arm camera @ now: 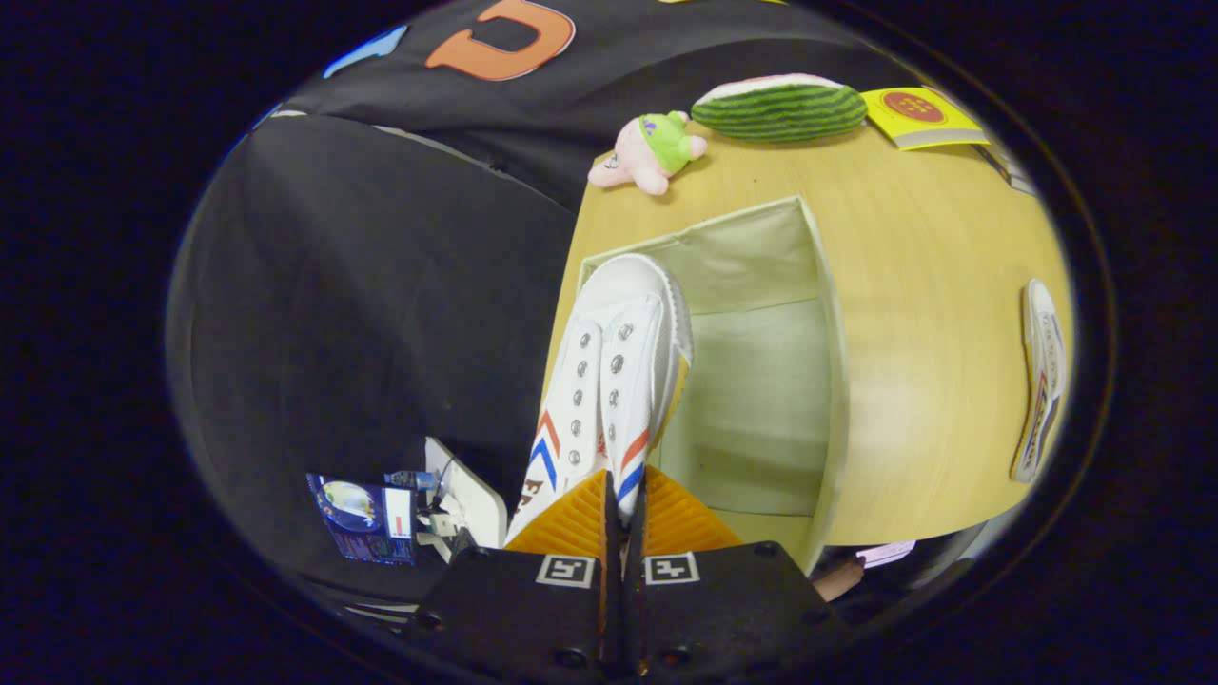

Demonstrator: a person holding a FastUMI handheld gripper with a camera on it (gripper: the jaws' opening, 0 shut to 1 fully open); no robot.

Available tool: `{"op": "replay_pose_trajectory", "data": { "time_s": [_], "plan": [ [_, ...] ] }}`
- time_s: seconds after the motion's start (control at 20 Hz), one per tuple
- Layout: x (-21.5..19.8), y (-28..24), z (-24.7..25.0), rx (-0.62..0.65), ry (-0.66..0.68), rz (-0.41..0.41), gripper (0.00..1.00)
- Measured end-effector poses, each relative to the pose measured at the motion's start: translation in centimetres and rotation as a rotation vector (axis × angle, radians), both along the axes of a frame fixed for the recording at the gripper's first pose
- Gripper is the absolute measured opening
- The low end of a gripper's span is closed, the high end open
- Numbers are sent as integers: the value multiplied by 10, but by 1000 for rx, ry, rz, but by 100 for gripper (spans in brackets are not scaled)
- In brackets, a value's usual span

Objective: Open the storage box then place both shoes into the box .Put the left shoe in first, then the right shoe, with the right side of both shoes facing outward in a uniform manner.

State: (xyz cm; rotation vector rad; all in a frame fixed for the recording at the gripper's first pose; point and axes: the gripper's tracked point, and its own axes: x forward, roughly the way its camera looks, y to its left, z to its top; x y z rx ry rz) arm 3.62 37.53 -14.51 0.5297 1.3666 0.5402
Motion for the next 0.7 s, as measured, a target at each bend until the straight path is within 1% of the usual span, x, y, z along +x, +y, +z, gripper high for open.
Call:
{"op": "replay_pose_trajectory", "data": {
  "time_s": [0.15, 0.35, 0.45, 0.5, 0.55, 0.7],
  "plan": [
    [2, 19, -14, -9, 41, 16, 6],
    [14, 20, -23, -20, 37, 25, 6],
    [16, 31, -23, 13, 28, 33, 17],
    [21, 37, -21, 42, 26, 34, 27],
    [21, 41, -21, 60, 21, 33, 31],
    [20, 39, -16, 62, -10, 42, 62]
  ]
}}
